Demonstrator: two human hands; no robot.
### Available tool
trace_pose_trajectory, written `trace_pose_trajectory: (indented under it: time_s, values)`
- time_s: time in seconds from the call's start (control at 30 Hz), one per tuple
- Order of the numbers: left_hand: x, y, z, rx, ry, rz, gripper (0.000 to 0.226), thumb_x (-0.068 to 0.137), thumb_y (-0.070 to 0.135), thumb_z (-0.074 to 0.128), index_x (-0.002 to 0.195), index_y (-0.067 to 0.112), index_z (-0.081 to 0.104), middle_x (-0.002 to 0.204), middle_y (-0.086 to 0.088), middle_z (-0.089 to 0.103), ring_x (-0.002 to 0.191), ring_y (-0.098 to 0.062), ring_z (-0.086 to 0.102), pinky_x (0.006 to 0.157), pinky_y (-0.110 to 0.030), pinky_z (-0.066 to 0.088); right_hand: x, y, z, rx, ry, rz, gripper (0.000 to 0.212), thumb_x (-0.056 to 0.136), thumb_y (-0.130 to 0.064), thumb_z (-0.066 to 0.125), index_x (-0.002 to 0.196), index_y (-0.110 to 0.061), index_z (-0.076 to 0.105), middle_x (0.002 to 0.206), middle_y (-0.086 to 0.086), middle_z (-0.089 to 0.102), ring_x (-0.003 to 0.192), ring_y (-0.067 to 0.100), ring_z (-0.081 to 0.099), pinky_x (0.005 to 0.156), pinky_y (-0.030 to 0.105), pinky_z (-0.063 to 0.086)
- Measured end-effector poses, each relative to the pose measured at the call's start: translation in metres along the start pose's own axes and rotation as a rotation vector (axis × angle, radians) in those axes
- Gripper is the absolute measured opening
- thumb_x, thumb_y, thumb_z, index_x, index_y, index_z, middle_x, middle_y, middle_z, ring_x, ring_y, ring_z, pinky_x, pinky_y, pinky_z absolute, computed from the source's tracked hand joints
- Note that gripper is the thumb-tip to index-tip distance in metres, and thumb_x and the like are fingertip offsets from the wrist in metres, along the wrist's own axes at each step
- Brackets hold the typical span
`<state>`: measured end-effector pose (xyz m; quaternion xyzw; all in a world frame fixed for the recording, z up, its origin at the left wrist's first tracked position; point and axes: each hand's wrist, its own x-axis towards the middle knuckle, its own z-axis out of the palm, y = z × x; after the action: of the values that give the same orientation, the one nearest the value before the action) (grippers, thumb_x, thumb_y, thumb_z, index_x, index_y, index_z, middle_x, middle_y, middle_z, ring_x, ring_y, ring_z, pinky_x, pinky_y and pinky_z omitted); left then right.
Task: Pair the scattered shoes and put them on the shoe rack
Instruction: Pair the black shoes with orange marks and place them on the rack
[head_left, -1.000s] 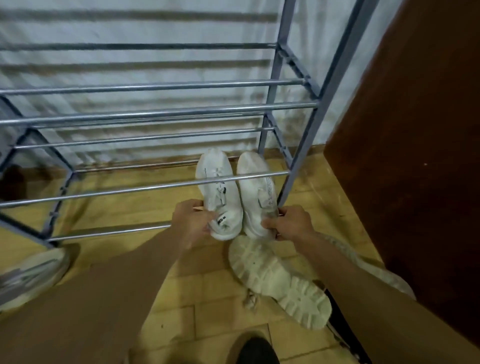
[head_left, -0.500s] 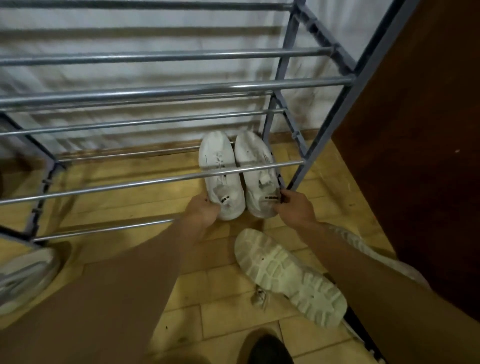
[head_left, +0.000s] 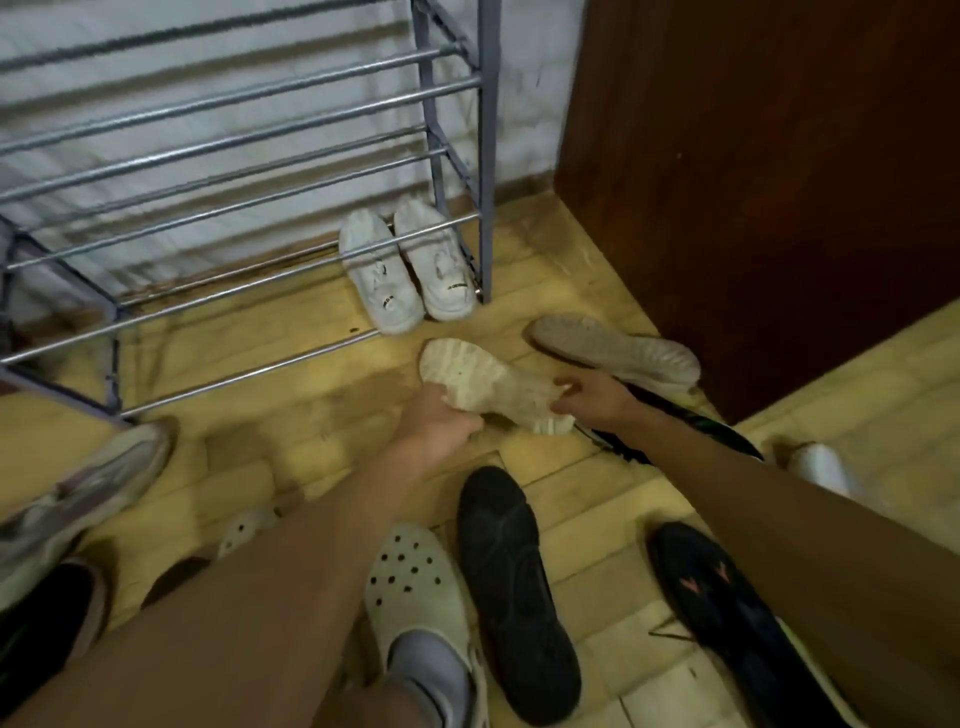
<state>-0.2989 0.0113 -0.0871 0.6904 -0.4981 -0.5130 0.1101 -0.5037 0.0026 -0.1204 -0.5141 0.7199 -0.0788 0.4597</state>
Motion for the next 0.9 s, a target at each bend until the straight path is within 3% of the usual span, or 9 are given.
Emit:
trace_pose_trajectory:
  time_s: [0.07, 0.2, 0.3, 0.43, 0.5, 0.6, 0.73, 0.83, 0.9]
  values:
    - [-0.027, -0.008, 0.008, 0.062, -0.017, -0.039, 0.062, 0.084, 0.030, 0.068, 0.138, 0.013, 0.044, 0.135, -0.005, 0.052, 0.121, -0.024, 0.051, 0.094, -0.028, 0.042, -0.026, 0.023, 0.002, -0.003, -0.043, 0.022, 0.056, 0.090, -0.024, 0.064, 0.141, -0.009, 0.045, 0.138, 0.011, 0.054, 0.111, 0.018, 0.054, 0.079, 0.022, 0.044]
    - [-0.070, 0.002, 0.031, 0.019, -0.015, -0.018, 0.057, 0.086, 0.026, 0.063, 0.138, 0.012, 0.044, 0.130, -0.005, 0.051, 0.120, -0.022, 0.049, 0.096, -0.029, 0.041, -0.071, 0.057, -0.001, 0.041, -0.049, 0.078, 0.059, 0.091, -0.027, 0.063, 0.144, -0.011, 0.042, 0.140, 0.008, 0.050, 0.120, 0.022, 0.052, 0.091, 0.029, 0.043]
    - [-0.099, 0.013, 0.063, 0.065, -0.111, 0.044, 0.047, 0.085, 0.023, 0.062, 0.131, 0.016, 0.054, 0.132, -0.004, 0.055, 0.116, -0.019, 0.051, 0.094, -0.026, 0.040, -0.105, 0.093, -0.007, -0.007, -0.040, 0.077, 0.054, 0.091, -0.028, 0.063, 0.140, -0.012, 0.046, 0.135, 0.008, 0.055, 0.118, 0.024, 0.055, 0.093, 0.029, 0.043]
    - [-0.138, 0.012, 0.117, 0.110, -0.304, 0.104, 0.039, 0.089, 0.027, 0.061, 0.127, 0.021, 0.058, 0.125, 0.003, 0.056, 0.117, -0.015, 0.051, 0.104, -0.032, 0.042, -0.151, 0.162, -0.011, -0.119, -0.066, 0.171, 0.046, 0.090, -0.026, 0.062, 0.131, -0.008, 0.053, 0.121, 0.011, 0.060, 0.116, 0.030, 0.057, 0.082, 0.028, 0.042]
    - [-0.156, 0.003, 0.138, 0.180, -0.421, 0.128, 0.037, 0.089, 0.029, 0.061, 0.126, 0.024, 0.058, 0.117, 0.009, 0.056, 0.112, -0.010, 0.050, 0.097, -0.027, 0.041, -0.169, 0.194, -0.009, -0.206, -0.036, 0.243, 0.043, 0.087, -0.025, 0.061, 0.125, -0.006, 0.055, 0.115, 0.013, 0.061, 0.110, 0.032, 0.059, 0.082, 0.033, 0.047]
    - [-0.164, -0.014, 0.148, 0.260, -0.443, 0.131, 0.037, 0.088, 0.032, 0.063, 0.124, 0.026, 0.058, 0.116, 0.011, 0.058, 0.113, -0.009, 0.052, 0.089, -0.025, 0.040, -0.194, 0.230, 0.002, -0.266, -0.043, 0.402, 0.063, 0.085, -0.029, 0.063, 0.136, -0.001, 0.040, 0.124, 0.018, 0.058, 0.110, 0.032, 0.058, 0.086, 0.036, 0.050]
    - [-0.164, -0.026, 0.138, 0.261, -0.374, 0.072, 0.037, 0.089, 0.030, 0.061, 0.125, 0.021, 0.059, 0.121, 0.003, 0.058, 0.112, -0.012, 0.051, 0.089, -0.026, 0.040, -0.208, 0.255, 0.036, -0.264, -0.025, 0.520, 0.093, 0.071, -0.034, 0.079, 0.142, -0.006, 0.027, 0.140, 0.015, 0.041, 0.128, 0.036, 0.045, 0.102, 0.044, 0.042]
    - [-0.163, -0.023, 0.137, 0.221, -0.338, 0.071, 0.036, 0.089, 0.029, 0.061, 0.124, 0.021, 0.059, 0.124, 0.002, 0.058, 0.115, -0.015, 0.051, 0.096, -0.029, 0.043, -0.205, 0.253, 0.040, -0.313, 0.040, 0.550, 0.085, 0.070, -0.030, 0.081, 0.136, -0.006, 0.034, 0.129, 0.014, 0.047, 0.125, 0.037, 0.047, 0.098, 0.047, 0.045]
    - [-0.161, -0.017, 0.140, 0.181, -0.324, 0.073, 0.035, 0.089, 0.027, 0.061, 0.124, 0.021, 0.059, 0.125, 0.002, 0.058, 0.119, -0.017, 0.051, 0.102, -0.033, 0.043, -0.200, 0.247, 0.033, -0.280, -0.001, 0.519, 0.053, 0.077, -0.023, 0.075, 0.119, -0.005, 0.049, 0.099, 0.008, 0.056, 0.110, 0.032, 0.059, 0.084, 0.037, 0.051]
